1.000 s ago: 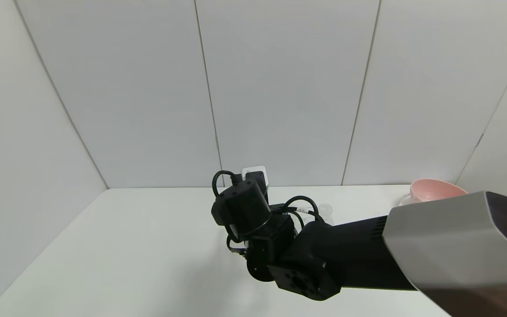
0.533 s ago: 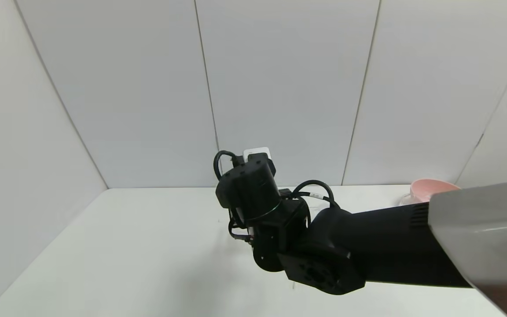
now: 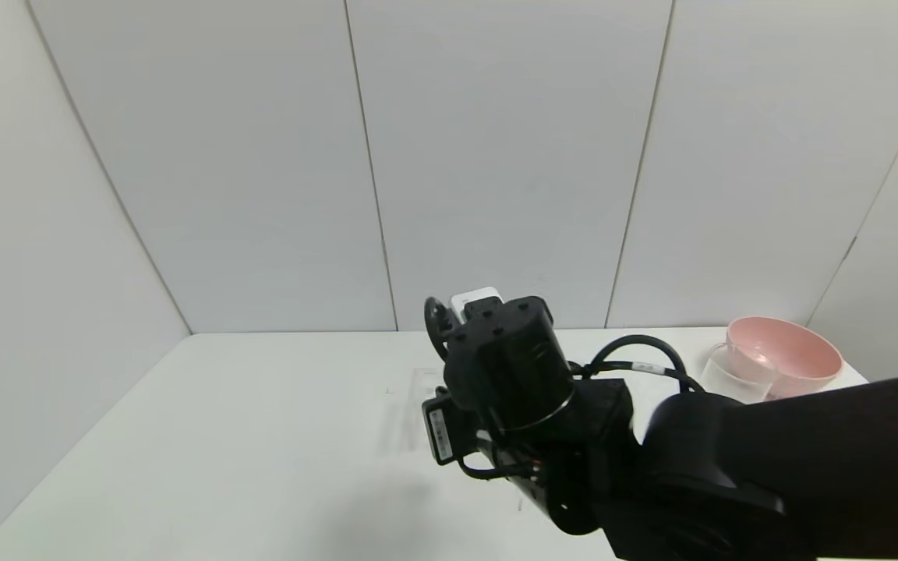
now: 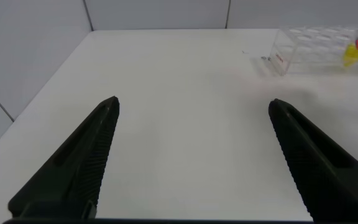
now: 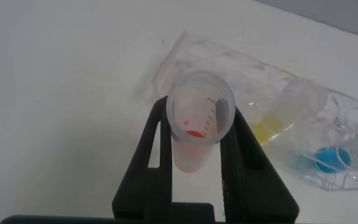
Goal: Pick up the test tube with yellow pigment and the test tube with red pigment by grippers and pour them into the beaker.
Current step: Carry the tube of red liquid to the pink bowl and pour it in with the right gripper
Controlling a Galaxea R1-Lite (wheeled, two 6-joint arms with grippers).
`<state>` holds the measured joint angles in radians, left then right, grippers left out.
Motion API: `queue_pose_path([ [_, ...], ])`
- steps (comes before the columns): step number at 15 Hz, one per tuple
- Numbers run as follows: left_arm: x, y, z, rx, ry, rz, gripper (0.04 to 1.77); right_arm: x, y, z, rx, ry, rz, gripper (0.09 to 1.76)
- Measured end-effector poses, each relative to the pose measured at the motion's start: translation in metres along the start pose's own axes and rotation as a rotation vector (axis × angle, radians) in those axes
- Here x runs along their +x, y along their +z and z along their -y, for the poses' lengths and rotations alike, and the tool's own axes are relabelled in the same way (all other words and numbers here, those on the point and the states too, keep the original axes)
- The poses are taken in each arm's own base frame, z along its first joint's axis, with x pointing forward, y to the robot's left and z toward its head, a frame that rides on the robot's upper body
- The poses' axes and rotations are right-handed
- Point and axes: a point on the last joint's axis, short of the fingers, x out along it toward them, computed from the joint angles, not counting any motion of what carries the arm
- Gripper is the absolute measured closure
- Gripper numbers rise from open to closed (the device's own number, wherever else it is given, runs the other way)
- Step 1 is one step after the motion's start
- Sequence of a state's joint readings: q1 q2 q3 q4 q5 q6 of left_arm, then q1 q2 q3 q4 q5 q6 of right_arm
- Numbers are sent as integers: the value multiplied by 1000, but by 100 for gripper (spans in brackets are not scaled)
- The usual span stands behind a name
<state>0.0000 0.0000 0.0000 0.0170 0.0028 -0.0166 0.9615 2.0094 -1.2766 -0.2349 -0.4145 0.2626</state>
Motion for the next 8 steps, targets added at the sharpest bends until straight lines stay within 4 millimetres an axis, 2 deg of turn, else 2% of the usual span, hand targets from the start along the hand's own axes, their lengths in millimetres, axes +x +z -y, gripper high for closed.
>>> queue_pose_path([
  [4,0,0,0,0,0,0,9,-50,-12,37,-82,287,-92,134],
  [8,0,0,0,0,0,0,9,-85,-20,105,-166,393,-69,134],
])
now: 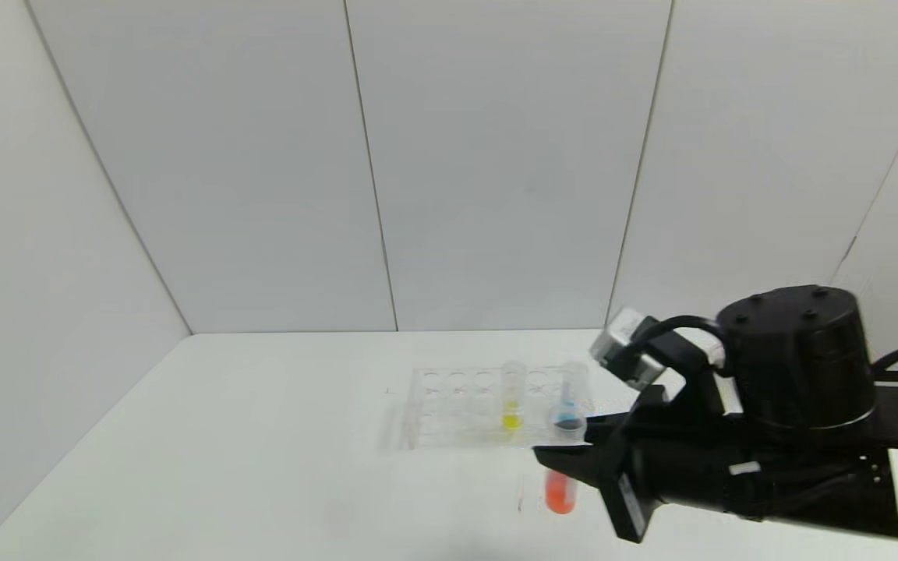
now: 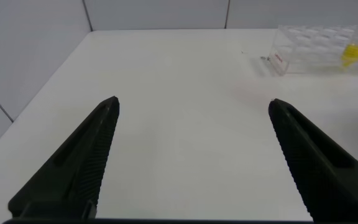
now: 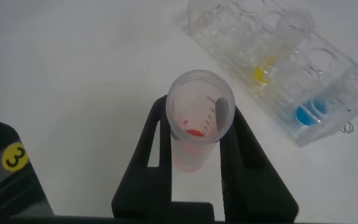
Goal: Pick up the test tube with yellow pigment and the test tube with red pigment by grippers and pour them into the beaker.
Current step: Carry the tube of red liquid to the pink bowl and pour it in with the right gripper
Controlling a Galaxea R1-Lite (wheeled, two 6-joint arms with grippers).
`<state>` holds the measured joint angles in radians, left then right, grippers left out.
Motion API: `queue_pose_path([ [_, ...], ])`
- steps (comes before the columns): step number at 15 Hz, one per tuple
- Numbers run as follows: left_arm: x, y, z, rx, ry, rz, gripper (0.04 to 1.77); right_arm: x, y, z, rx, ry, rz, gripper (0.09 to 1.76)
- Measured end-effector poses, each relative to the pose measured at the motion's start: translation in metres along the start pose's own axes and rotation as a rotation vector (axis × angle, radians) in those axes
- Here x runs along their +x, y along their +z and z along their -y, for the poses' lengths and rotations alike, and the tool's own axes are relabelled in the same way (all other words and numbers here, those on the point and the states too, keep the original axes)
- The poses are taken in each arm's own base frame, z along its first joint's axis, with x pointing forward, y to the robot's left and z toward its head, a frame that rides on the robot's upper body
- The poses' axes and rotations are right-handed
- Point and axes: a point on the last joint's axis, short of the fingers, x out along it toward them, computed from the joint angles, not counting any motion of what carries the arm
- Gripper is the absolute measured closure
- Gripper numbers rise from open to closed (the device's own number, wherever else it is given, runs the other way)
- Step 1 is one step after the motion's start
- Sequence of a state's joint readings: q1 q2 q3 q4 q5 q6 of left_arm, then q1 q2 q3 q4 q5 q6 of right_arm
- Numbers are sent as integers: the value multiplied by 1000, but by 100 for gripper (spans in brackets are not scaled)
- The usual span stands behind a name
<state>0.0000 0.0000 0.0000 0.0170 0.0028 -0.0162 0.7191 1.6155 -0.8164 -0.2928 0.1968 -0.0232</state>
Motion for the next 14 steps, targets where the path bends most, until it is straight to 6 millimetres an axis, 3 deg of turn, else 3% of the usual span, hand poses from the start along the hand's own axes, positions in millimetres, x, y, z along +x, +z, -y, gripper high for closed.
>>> queue_pose_path([
  [7,0,0,0,0,0,0,9,-75,-27,81,-57,-4,22,134],
  [14,0,0,0,0,0,0,9,-117,-22,148,-92,-141,-15,134],
])
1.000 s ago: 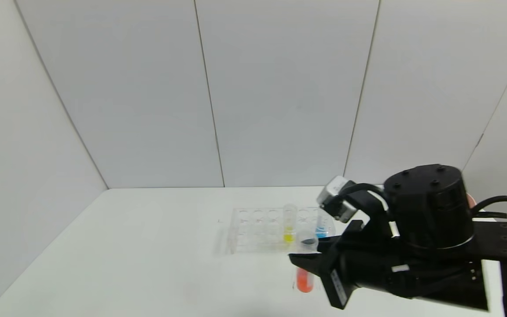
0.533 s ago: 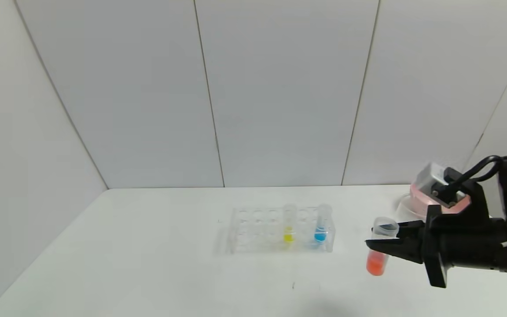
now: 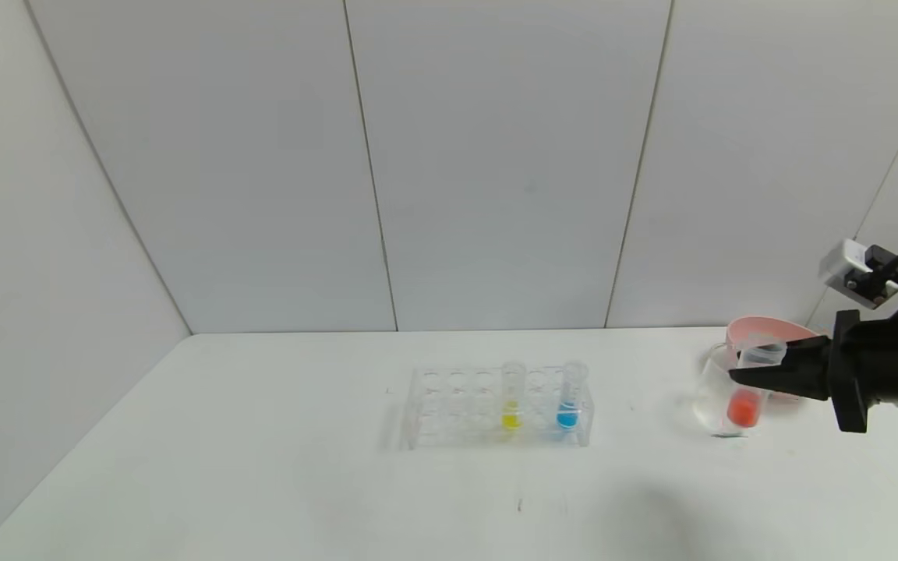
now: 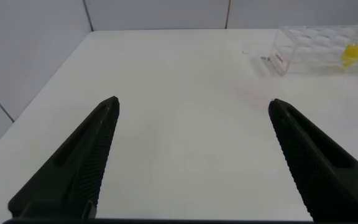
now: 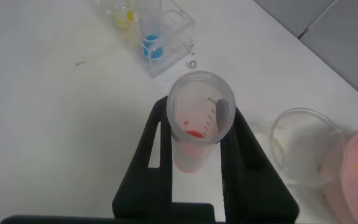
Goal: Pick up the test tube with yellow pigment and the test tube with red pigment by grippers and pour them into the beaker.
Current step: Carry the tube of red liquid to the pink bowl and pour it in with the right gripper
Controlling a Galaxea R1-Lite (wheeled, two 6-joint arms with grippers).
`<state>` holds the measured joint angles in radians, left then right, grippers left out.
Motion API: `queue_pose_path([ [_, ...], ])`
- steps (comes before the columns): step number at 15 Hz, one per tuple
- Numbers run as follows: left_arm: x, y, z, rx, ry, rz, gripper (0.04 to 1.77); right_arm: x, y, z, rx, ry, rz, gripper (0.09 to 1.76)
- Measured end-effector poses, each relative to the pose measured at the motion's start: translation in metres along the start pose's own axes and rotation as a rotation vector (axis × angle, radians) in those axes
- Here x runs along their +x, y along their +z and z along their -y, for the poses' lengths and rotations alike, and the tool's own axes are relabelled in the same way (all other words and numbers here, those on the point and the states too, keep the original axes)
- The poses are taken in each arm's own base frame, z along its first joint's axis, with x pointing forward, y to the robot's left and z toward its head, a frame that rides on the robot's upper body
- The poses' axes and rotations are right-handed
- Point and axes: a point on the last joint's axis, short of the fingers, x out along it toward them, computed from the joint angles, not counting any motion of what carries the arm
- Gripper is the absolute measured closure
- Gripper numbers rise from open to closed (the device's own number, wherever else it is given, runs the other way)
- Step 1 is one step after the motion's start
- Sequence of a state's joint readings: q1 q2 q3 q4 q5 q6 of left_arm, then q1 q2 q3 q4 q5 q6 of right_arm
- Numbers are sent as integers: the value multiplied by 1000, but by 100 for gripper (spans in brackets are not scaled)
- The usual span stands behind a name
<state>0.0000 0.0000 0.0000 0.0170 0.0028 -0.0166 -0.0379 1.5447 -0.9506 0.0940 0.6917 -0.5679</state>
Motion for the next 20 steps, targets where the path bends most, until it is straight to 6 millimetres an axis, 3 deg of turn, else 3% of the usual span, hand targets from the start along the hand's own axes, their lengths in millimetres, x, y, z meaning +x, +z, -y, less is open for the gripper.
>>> queue_pose_path([
  [7,0,0,0,0,0,0,9,-26,-14,79,-106,-75,-94,134],
  [13,0,0,0,0,0,0,9,-39,-10,102,-185,-99,-241,134],
  [20,0,0,0,0,0,0,9,-23,-5,117,-322,-96,-401,134],
])
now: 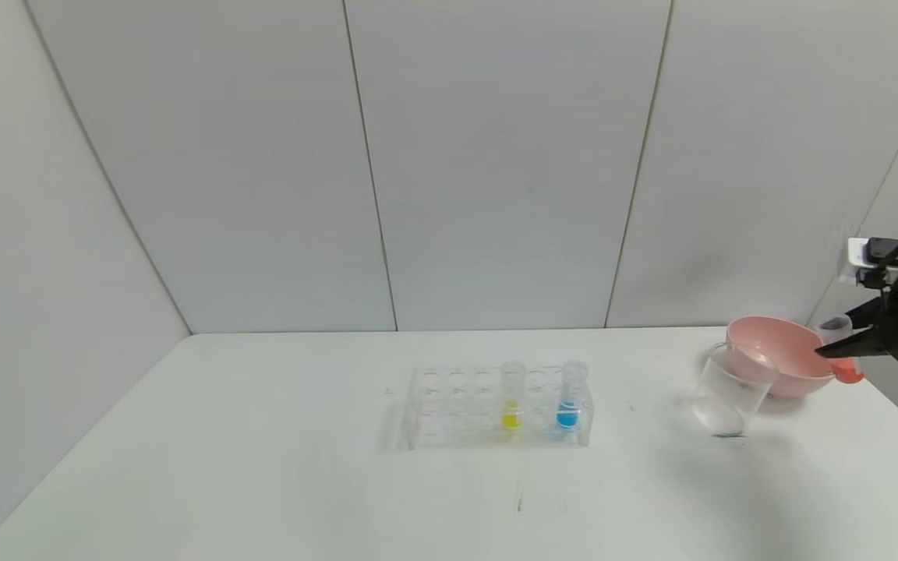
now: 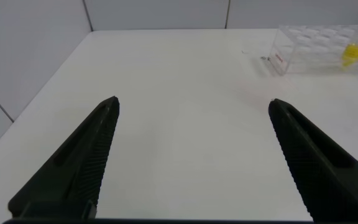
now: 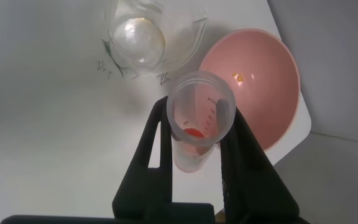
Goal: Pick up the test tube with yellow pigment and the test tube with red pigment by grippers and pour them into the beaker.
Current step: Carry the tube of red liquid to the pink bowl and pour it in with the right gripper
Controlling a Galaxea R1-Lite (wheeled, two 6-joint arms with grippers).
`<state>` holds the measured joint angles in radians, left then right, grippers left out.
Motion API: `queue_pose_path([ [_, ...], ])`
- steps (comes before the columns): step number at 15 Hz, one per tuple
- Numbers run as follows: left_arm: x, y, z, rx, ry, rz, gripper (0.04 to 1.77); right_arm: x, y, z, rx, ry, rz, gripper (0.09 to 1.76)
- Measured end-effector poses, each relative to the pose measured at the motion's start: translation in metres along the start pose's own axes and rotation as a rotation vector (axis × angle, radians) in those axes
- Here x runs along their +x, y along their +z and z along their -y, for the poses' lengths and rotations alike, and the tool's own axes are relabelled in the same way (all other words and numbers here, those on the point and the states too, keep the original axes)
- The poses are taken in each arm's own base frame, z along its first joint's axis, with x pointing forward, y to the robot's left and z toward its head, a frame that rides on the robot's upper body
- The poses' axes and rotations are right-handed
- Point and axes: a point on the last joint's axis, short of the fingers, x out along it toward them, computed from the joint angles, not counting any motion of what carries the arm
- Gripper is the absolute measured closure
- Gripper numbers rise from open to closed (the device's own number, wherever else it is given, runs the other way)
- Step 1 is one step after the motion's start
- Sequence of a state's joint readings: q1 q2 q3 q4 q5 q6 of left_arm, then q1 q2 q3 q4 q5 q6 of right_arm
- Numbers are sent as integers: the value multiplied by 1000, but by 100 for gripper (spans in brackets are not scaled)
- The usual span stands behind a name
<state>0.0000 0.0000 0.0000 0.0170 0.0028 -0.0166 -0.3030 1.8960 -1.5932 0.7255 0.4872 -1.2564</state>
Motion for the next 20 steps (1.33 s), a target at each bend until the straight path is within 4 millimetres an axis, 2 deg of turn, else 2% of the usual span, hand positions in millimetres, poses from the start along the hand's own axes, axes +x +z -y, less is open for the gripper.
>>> queue_pose_path([
  [6,0,0,0,0,0,0,9,20,14,9,-54,4,-35,134],
  [11,0,0,0,0,0,0,9,28,17,21,-134,-33,-170,134],
  [15,0,0,0,0,0,0,9,25,26,22,-186,-13,-219,134],
  [20,0,0,0,0,0,0,9,16,49,13,-223,41,-273,134],
])
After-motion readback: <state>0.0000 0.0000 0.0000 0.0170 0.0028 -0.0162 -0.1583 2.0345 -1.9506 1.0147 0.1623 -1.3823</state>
